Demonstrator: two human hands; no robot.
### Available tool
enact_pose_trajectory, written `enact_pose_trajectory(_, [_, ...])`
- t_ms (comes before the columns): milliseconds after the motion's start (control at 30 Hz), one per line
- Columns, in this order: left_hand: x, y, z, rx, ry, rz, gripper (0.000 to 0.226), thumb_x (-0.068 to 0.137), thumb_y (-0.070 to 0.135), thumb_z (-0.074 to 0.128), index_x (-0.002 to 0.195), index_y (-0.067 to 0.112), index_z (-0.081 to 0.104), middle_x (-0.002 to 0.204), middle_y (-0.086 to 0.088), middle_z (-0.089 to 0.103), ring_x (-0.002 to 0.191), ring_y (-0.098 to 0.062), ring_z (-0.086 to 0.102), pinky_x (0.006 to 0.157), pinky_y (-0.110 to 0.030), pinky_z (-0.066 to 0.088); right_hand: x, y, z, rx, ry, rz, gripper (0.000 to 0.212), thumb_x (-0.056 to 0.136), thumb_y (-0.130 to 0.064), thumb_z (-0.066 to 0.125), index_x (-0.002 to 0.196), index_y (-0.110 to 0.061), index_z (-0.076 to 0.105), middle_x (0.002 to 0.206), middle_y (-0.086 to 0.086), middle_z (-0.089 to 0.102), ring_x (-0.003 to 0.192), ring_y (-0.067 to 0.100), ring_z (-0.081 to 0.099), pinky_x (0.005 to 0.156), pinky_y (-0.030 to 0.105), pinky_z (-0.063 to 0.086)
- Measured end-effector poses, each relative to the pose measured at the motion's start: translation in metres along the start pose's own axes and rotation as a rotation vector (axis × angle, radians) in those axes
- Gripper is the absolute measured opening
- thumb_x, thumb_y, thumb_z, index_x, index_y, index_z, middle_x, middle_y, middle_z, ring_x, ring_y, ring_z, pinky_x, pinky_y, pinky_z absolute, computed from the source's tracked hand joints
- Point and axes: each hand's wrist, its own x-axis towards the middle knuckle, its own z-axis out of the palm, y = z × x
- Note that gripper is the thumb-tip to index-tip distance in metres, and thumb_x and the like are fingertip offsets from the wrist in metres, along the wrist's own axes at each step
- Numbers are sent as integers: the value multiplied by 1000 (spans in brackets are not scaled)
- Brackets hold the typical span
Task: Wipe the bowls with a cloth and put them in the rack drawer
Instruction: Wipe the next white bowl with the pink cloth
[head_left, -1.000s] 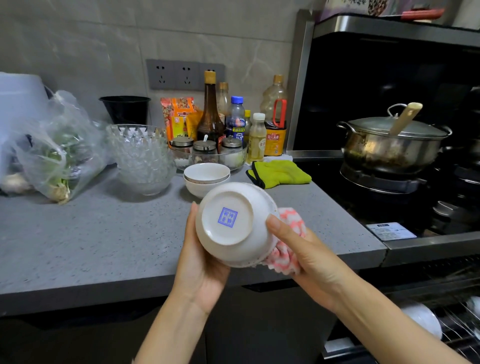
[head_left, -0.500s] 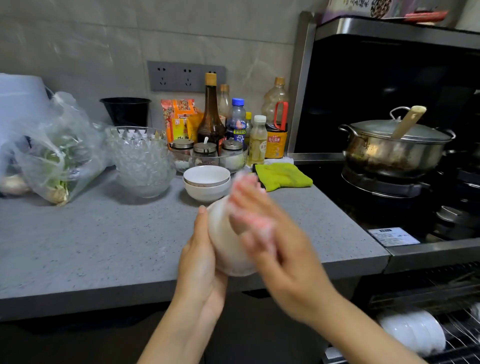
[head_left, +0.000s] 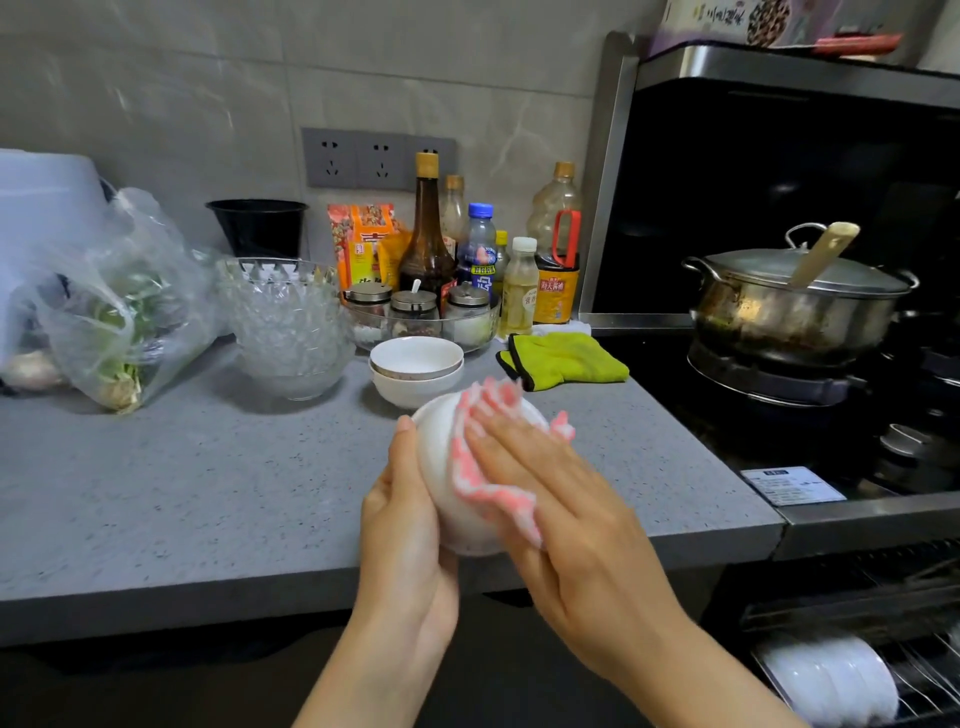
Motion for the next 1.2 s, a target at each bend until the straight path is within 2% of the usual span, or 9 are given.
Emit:
enact_pose_trajectory(267, [9, 12, 0, -47, 43, 43, 34, 95, 44, 49, 94, 15, 67, 68, 1, 73, 60, -9, 70, 48, -21, 53, -11, -2, -4, -64, 14, -28, 46, 87, -3, 55, 133, 4, 50, 146, 15, 42, 141, 23, 34, 111, 40, 36])
enact_pose_trajectory(467, [5, 7, 8, 29, -22, 8, 34, 96, 41, 48, 91, 14, 68, 71, -5, 74, 61, -14, 70, 56, -31, 57, 10, 12, -10, -69, 30, -11, 40, 98, -17, 42, 133, 2, 52, 145, 12, 45, 140, 18, 36, 111, 39, 37])
enact_pose_trajectory(600, [16, 11, 6, 39, -24, 19, 32, 96, 38, 50, 94, 13, 69, 80, -4, 75, 67, -11, 70, 69, -31, 55, 6, 24, -21, 74, 20, 151, 39, 99, -15, 37, 132, -8, 57, 146, -2, 46, 139, 10, 37, 110, 33, 37])
enact_pose_trajectory(700, [25, 10, 6, 3, 11, 3, 27, 97, 34, 50, 86, 15, 67, 66, 5, 73, 57, -2, 67, 54, -18, 54, 5, 32, -26, 273, 56, 364, 34, 99, -27, 38, 119, -24, 66, 131, -16, 60, 124, -1, 51, 101, 21, 43])
enact_pose_trajectory(800, [30, 8, 6, -14, 57, -4, 24, 98, 31, 50, 83, 18, 63, 60, 12, 70, 54, 4, 64, 49, -13, 51, 6, 56, -32, 268, 51, 584, 38, 96, -43, 40, 104, -24, 72, 98, -2, 73, 91, 13, 68, 79, 37, 54])
enact_pose_trajectory(867, [34, 6, 2, -17, 55, -8, 24, 99, 31, 48, 84, 18, 62, 59, 13, 69, 53, 5, 64, 47, -12, 50, 8, 77, -39, 237, 42, 687, 39, 97, -46, 43, 88, -20, 72, 71, 11, 67, 64, 18, 60, 60, 40, 46])
enact_pose_trajectory(933, [37, 3, -2, -12, 37, -20, 24, 99, 32, 48, 86, 18, 63, 62, 12, 70, 56, 4, 65, 51, -16, 51, 8, 96, -47, 145, 59, 719, 31, 99, -32, 49, 77, -22, 69, 58, 3, 60, 53, 7, 51, 53, 33, 40])
enact_pose_trajectory(1067, [38, -2, -2, 10, -2, -36, 25, 98, 35, 49, 89, 17, 64, 66, 12, 72, 59, 4, 66, 63, -22, 47, -4, 122, -51, 218, -70, 815, 34, 94, -40, 52, 92, -13, 72, 71, 1, 72, 65, 7, 70, 68, 36, 59])
enact_pose_trajectory(1200, [35, -11, 5, 42, -28, -48, 24, 97, 34, 50, 86, 19, 65, 66, 11, 72, 59, 3, 66, 67, -26, 45, -23, 117, -54, 314, -298, 873, 32, 89, -40, 61, 120, -30, 60, 101, -11, 68, 93, 3, 65, 79, 4, 43])
